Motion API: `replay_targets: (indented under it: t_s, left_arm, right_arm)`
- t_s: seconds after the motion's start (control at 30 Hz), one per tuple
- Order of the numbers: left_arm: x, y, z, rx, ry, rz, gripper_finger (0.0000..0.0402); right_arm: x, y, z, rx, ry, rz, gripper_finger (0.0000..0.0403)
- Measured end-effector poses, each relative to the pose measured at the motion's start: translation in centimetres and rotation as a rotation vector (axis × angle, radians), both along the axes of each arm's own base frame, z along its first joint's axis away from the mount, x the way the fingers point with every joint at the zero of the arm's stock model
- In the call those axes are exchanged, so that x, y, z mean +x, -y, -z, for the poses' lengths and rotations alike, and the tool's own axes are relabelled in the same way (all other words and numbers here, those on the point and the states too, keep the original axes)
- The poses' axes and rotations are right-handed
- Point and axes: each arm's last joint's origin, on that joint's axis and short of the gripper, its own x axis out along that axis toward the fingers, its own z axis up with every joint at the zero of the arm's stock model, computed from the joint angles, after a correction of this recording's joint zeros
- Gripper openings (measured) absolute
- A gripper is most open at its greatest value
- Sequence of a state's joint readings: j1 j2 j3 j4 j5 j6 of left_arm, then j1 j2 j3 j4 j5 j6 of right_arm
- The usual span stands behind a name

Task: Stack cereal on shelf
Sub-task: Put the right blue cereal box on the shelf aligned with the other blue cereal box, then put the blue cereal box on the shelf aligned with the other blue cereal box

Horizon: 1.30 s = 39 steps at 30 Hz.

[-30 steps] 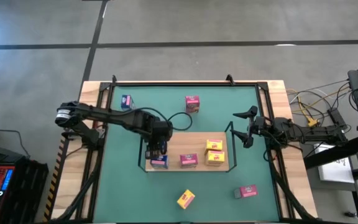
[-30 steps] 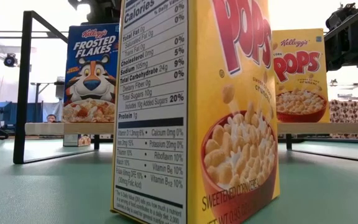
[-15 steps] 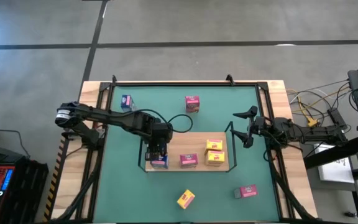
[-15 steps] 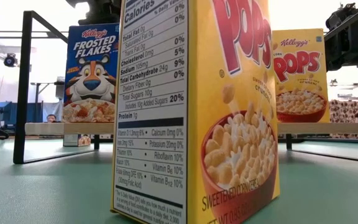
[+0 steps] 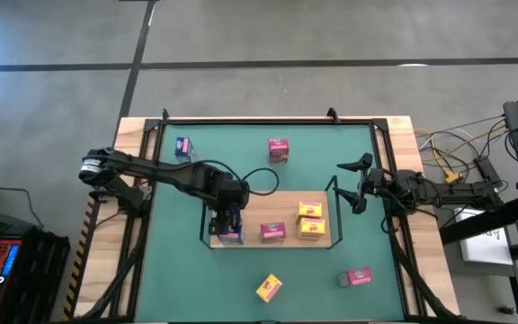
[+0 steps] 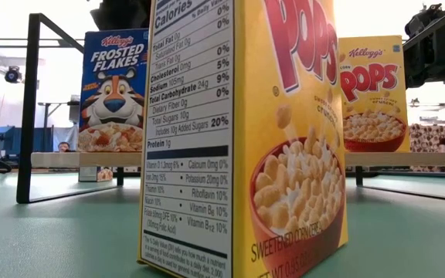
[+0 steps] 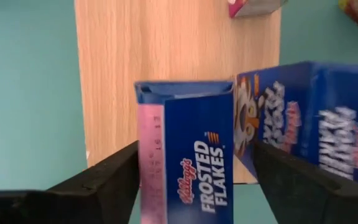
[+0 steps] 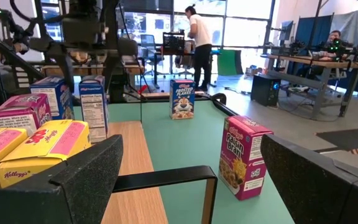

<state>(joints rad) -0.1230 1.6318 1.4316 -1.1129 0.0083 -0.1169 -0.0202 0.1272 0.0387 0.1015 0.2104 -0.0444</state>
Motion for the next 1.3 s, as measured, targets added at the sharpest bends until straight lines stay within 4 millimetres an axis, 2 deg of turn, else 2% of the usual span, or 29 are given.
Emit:
replay_targets:
  t_s: [0.33,0.7,0.87,1.0,1.1,1.3]
  left_arm:
    - [-0.1,0.0,-2.0,0.007,0.003,-0.004,0.0327]
    - [-0.9,0.0,-4.9,0.018,-0.017,-0.036,0.0336]
    - [-1.7,-0.7,-7.5,0.092,-0.009,-0.237,0.0336]
    - [-2.7,-2.1,-8.9,0.133,-0.030,-0.415,0.0336]
    - [-3.1,-3.9,-9.2,0.102,-0.022,-0.598,0.0336]
    - [-5.8,-8.8,-9.1,0.104,-0.011,-0.956,0.0335]
  right_arm:
    - [0.0,0.0,0.0,0.000,0.000,0.000,0.0370]
    - [0.0,0.0,0.0,0.000,0.000,0.000,0.0370]
    - [0.0,0.0,0.0,0.000,0.000,0.000,0.0370]
    - [0.0,0.0,0.0,0.000,0.000,0.000,0.0370]
    - [0.0,0.0,0.0,0.000,0.000,0.000,0.0370]
    - [0.0,0.0,0.0,0.000,0.000,0.000,0.0370]
